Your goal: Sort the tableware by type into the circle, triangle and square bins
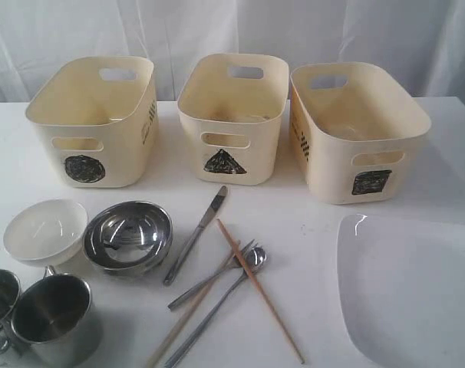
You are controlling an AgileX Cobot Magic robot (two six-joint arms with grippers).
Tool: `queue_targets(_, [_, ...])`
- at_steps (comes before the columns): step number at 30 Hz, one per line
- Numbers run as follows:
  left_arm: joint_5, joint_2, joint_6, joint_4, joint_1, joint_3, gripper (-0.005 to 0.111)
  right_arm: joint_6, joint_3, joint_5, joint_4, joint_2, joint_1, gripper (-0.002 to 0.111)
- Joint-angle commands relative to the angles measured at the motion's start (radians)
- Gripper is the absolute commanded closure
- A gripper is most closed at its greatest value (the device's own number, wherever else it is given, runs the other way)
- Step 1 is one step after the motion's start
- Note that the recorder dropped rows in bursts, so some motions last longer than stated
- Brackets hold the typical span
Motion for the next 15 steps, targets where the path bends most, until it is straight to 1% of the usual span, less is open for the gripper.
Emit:
queue_targets(1, [0.042, 0.321, -0.059, 0.186, -0.043, -0.010, 0.107, -0.001, -0.001, -0.008, -0.005, 0.000, -0.006, 0.108])
queue_targets(4, [0.085, 0.398, -0.149, 0.183, -0.043, -0.010, 0.107, -0.001, -0.001, -0.008, -0.005, 0.000, -0.006, 0.108])
queue_targets(5, [0.135, 0.398, -0.189, 0.156, -0.043, -0.010, 0.107, -0.001, -0.001, -0.008, -0.005, 0.000, -0.006, 0.108])
queue_targets(7, [0.211, 0.372, -0.193, 0.041, -0.043, -0.010, 0.107, -0.001, -0.001, -0.008, -0.005, 0.000, -0.006, 0.108])
queue_targets(8, [0.227, 0.356, -0.186, 0.004, -0.043, -0.010, 0.107, -0.001, -0.001, -0.008, -0.005, 0.000, -0.006, 0.108])
queue_targets(10, [0.188, 0.335, -0.221, -0.018, -0.038, -0.012, 0.107, -0.001, -0.001, -0.008, -0.005, 0.000, -0.006, 0.108])
queue_targets(12, [0.113, 0.328, -0.373, -0.115, -0.031, -0.022, 0.107, -0.001, -0.001, -0.008, -0.005, 0.000, -0.006, 0.108])
queue_targets(15, [0.017, 0.336, -0.647, -0.277, -0.029, -0.052, 0.107, -0.001, -0.001, -0.008, -0.005, 0.000, -0.006, 0.108])
